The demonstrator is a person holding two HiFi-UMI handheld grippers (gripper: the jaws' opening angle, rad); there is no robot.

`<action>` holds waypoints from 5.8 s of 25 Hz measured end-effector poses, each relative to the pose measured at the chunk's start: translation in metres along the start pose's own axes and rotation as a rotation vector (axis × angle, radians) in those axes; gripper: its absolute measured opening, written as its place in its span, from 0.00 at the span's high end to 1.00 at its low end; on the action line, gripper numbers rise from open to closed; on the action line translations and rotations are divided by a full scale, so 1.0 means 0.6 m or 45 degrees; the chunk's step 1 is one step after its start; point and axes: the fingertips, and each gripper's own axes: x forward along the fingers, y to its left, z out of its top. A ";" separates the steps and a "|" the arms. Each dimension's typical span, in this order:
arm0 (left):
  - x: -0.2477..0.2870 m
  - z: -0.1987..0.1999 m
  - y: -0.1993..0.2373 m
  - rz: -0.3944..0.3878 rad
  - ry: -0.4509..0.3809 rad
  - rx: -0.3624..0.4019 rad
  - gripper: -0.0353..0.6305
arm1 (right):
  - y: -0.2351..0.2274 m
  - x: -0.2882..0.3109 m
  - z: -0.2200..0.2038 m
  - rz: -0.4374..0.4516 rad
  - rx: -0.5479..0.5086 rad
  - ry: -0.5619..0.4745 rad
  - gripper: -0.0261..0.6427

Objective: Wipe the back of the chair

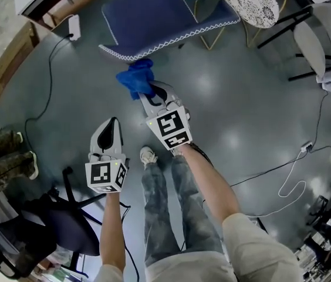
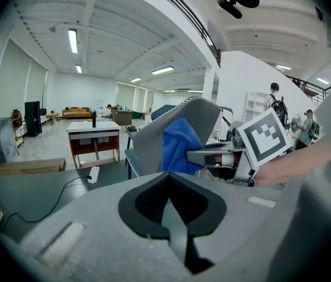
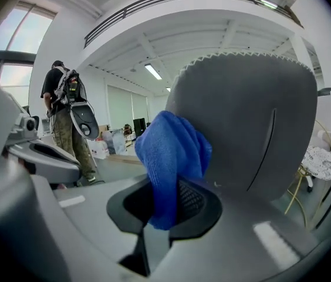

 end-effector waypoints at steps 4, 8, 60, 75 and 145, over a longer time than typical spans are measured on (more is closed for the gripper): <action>0.010 -0.008 -0.007 -0.003 0.008 0.002 0.94 | -0.015 0.027 -0.017 -0.002 0.015 0.001 0.89; 0.022 -0.013 -0.011 -0.003 0.018 0.003 0.94 | -0.038 0.043 -0.025 -0.013 0.017 0.005 0.89; 0.100 -0.029 -0.044 -0.056 0.067 0.029 0.94 | -0.315 -0.026 -0.144 -0.291 -0.087 0.179 0.89; 0.011 -0.111 0.122 0.197 0.046 -0.043 0.94 | -0.033 0.129 -0.134 0.047 -0.105 0.142 0.89; 0.129 -0.136 0.031 0.054 0.067 -0.016 0.94 | -0.251 0.077 -0.247 -0.214 -0.039 0.230 0.89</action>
